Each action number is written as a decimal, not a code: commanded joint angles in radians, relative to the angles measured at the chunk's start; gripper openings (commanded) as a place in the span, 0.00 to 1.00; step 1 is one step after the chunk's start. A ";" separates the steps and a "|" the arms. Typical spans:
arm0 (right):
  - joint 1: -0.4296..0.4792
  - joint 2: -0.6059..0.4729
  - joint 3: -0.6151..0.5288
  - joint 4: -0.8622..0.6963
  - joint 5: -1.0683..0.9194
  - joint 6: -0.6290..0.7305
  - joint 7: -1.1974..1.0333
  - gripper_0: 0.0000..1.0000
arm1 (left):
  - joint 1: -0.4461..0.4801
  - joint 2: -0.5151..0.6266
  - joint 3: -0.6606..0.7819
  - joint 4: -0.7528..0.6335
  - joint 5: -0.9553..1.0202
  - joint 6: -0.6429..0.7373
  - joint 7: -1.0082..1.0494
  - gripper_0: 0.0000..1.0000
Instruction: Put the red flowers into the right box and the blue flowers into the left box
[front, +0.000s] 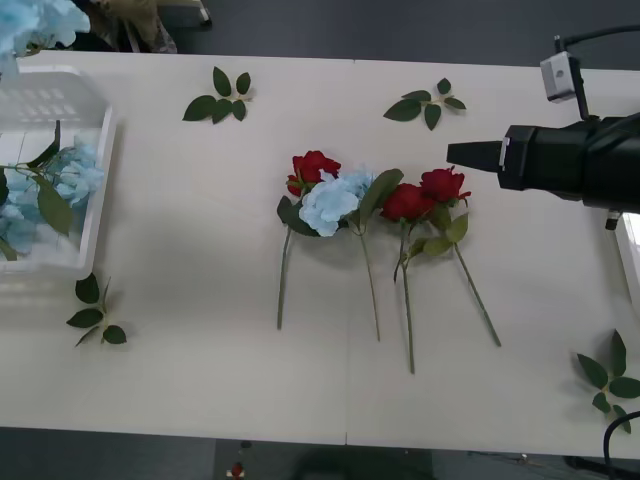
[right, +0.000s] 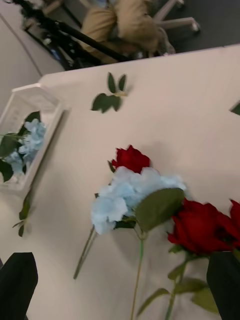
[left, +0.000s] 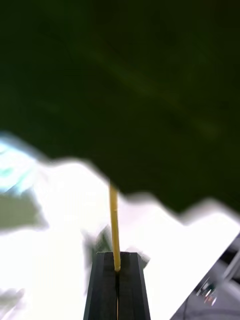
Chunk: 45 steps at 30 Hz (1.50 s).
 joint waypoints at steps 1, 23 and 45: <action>-0.012 -0.018 -0.018 -0.026 0.099 0.073 -0.134 1.00 | -0.050 0.111 -0.024 -0.002 -0.081 -0.020 0.017 0.00; -0.090 -0.038 0.122 0.062 0.584 0.220 -0.367 1.00 | -0.140 0.140 -0.198 0.179 -0.540 -0.198 0.005 0.00; -0.262 -0.038 0.438 0.388 0.683 0.024 -0.361 1.00 | -0.137 0.100 -0.337 0.315 -0.613 -0.479 0.003 0.01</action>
